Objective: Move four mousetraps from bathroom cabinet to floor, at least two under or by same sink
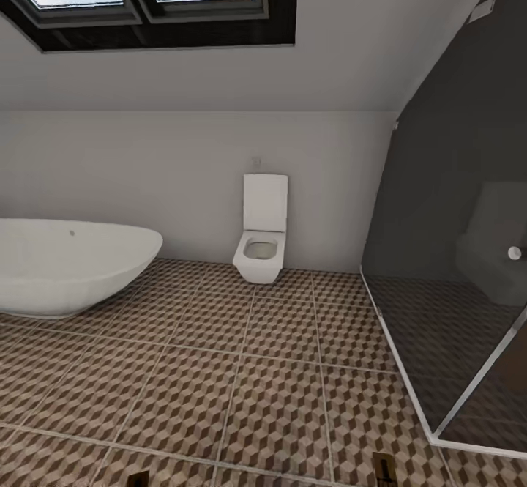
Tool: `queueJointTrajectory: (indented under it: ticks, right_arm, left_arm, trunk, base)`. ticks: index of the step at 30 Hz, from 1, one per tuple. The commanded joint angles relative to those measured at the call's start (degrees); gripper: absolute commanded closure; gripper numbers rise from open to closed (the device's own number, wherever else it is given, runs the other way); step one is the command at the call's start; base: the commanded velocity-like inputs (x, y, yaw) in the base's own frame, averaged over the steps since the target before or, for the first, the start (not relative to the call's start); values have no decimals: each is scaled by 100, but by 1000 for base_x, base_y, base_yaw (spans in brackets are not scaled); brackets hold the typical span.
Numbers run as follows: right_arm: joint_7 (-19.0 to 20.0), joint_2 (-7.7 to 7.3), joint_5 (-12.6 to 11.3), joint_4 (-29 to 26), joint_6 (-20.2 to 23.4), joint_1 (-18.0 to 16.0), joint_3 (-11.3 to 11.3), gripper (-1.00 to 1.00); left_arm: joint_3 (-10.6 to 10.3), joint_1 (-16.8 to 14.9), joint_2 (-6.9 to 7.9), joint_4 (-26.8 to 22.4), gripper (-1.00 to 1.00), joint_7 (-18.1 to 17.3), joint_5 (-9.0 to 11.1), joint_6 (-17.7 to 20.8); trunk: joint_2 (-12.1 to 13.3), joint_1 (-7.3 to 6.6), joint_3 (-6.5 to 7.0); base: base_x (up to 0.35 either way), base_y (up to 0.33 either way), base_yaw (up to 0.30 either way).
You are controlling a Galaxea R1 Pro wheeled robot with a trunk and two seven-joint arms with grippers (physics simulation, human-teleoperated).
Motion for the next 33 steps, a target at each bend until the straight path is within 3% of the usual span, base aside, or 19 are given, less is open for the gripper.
queueJointTrajectory:
  ticks: [1, 33]
  right_arm:
    - [-24, -6, -41, -8, -12, -2, 51, 100]
    - [-21, 65, -40, -7, -19, -2, 76, 100]
  left_arm:
    - [-49, -9, -4, 20, 100, 44, 2, -19]
    - [-49, -9, 1, 23, 100, 44, 0, -3]
  trunk:
    - [-3, 0, -6]
    - [-3, 0, -6]
  base:
    - [0, 0, 253]
    - [0, 0, 253]
